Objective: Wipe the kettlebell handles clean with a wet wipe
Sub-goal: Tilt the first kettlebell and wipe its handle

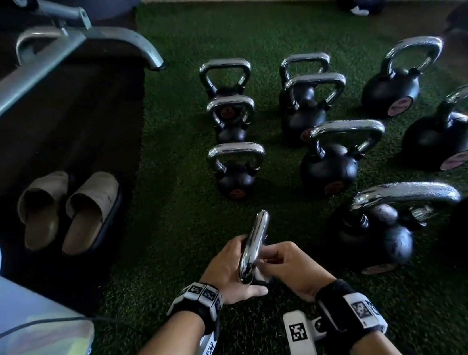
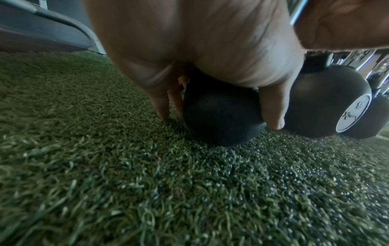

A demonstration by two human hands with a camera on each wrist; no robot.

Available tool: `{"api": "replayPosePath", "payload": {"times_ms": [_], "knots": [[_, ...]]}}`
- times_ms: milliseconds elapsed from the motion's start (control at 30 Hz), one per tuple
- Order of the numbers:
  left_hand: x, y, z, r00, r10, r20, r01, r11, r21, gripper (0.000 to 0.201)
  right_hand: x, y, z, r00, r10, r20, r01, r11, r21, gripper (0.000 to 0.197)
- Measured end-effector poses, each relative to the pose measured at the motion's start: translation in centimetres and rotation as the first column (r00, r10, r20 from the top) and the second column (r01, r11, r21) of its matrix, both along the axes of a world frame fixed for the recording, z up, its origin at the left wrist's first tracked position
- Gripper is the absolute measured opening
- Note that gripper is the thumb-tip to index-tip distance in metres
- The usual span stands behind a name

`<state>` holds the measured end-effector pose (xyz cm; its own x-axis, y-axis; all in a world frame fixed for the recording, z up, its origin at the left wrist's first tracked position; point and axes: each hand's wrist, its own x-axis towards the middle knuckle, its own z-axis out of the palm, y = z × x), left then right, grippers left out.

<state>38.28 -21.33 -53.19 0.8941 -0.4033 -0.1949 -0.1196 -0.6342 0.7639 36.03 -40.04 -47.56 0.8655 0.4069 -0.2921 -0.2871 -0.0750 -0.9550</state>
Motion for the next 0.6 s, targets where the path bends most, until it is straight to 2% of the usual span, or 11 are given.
{"api": "replayPosePath", "payload": {"times_ms": [67, 133, 167, 233, 267, 300, 333, 467, 600], "knots": [[-0.1, -0.2, -0.2, 1.000, -0.003, 0.023, 0.002, 1.000, 0.029, 0.114, -0.5, 0.1, -0.6, 0.991, -0.088, -0.104, 0.104, 0.982, 0.156, 0.015], [0.1, -0.3, -0.5, 0.999, -0.020, 0.050, 0.017, 0.999, 0.047, 0.111, -0.7, 0.4, -1.0, 0.955, -0.165, -0.246, 0.243, 0.912, 0.330, 0.015], [0.3, -0.4, -0.5, 0.998, -0.034, 0.061, 0.031, 0.998, 0.049, 0.104, -0.6, 0.7, -1.0, 0.932, -0.199, -0.303, 0.314, 0.860, 0.403, 0.016], [0.3, -0.5, -0.1, 0.996, -0.054, 0.068, 0.051, 0.998, 0.044, 0.078, -0.1, 1.3, -1.0, 0.883, -0.281, -0.377, 0.447, 0.751, 0.487, 0.017], [0.3, -0.5, -0.1, 0.996, -0.054, 0.077, 0.051, 0.998, 0.038, 0.067, 0.0, 1.6, -1.0, 0.863, -0.319, -0.391, 0.490, 0.714, 0.499, 0.017], [0.3, -0.5, 0.0, 0.995, -0.047, 0.088, 0.045, 0.999, 0.029, 0.065, 0.0, 1.8, -1.0, 0.847, -0.354, -0.395, 0.522, 0.693, 0.497, 0.016], [0.2, -0.5, -0.1, 0.996, -0.034, 0.087, 0.032, 0.999, 0.021, 0.069, -0.2, 2.0, -1.1, 0.835, -0.384, -0.393, 0.543, 0.685, 0.486, 0.016], [0.4, -0.5, -1.2, 0.998, -0.007, 0.062, 0.005, 1.000, 0.028, 0.106, -1.5, 2.1, -1.4, 0.810, -0.472, -0.348, 0.585, 0.690, 0.427, 0.021], [0.3, -0.3, -1.3, 0.998, -0.006, 0.061, 0.006, 1.000, -0.004, 0.112, -0.1, 1.9, -1.4, 0.764, -0.628, -0.144, 0.641, 0.718, 0.270, 0.026]]}}
